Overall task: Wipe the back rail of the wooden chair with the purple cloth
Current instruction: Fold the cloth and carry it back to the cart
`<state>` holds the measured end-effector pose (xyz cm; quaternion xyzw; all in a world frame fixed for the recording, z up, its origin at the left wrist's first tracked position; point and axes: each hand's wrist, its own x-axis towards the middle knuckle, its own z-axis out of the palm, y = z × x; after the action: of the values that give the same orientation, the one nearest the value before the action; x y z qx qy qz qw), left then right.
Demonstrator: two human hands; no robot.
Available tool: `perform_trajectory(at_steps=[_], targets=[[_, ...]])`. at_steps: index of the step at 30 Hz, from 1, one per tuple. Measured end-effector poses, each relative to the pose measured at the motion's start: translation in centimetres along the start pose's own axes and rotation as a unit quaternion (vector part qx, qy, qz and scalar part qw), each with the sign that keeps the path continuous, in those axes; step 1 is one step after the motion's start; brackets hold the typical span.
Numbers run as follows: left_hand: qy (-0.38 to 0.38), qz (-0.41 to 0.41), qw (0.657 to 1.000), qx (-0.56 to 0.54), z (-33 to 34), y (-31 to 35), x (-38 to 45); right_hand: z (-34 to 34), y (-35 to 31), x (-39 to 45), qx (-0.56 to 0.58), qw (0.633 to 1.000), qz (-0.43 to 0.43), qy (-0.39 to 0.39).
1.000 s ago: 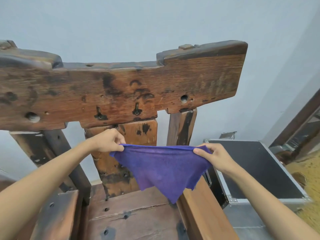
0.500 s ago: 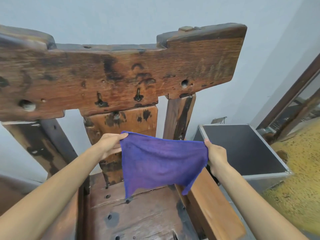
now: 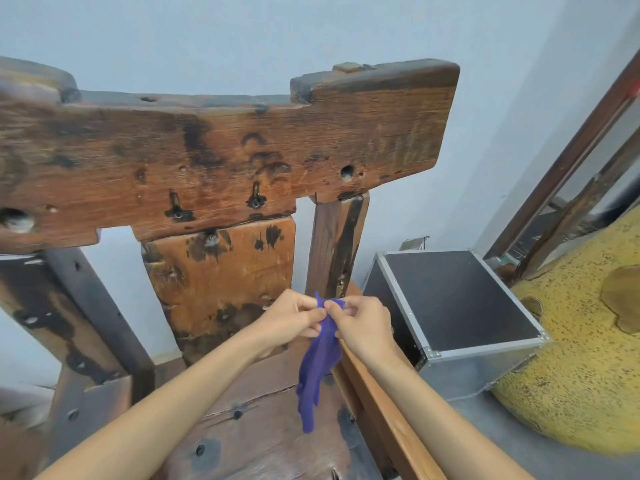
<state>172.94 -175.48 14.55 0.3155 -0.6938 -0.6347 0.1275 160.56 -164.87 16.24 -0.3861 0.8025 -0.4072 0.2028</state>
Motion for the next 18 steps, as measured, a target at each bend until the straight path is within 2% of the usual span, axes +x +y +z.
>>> perform_trajectory(at_steps=[5, 8, 9, 11, 13, 16, 18], targets=[[-0.08, 0.062, 0.994, 0.034, 0.4, 0.5, -0.9, -1.7, 0.1, -0.9, 0.009, 0.998, -0.028, -0.052], [-0.032, 0.092, 0.991, 0.097, 0.6, 0.1, -0.7, -2.7, 0.8, -0.9, 0.136, 0.98, 0.007, -0.146], [-0.021, 0.1, 0.987, 0.124, 0.5, 0.0, -0.6, -3.0, 1.3, -0.9, 0.151, 0.976, 0.003, -0.157], [-0.02, 0.109, 0.979, 0.168, 0.5, 0.0, -0.6, -3.1, 2.7, -0.5, 0.114, 0.983, -0.037, -0.139], [-0.025, 0.11, 0.981, 0.157, 0.6, 0.2, -0.9, -2.8, 4.1, 0.0, 0.078, 0.986, -0.04, -0.141], [-0.028, 0.11, 0.982, 0.151, 0.2, 0.9, -1.3, -1.9, 5.7, 0.4, 0.072, 0.969, -0.015, -0.238], [-0.035, 0.121, 0.979, 0.16, -0.5, 1.0, -1.5, -1.1, 6.2, 0.4, 0.046, 0.957, -0.043, -0.283]])
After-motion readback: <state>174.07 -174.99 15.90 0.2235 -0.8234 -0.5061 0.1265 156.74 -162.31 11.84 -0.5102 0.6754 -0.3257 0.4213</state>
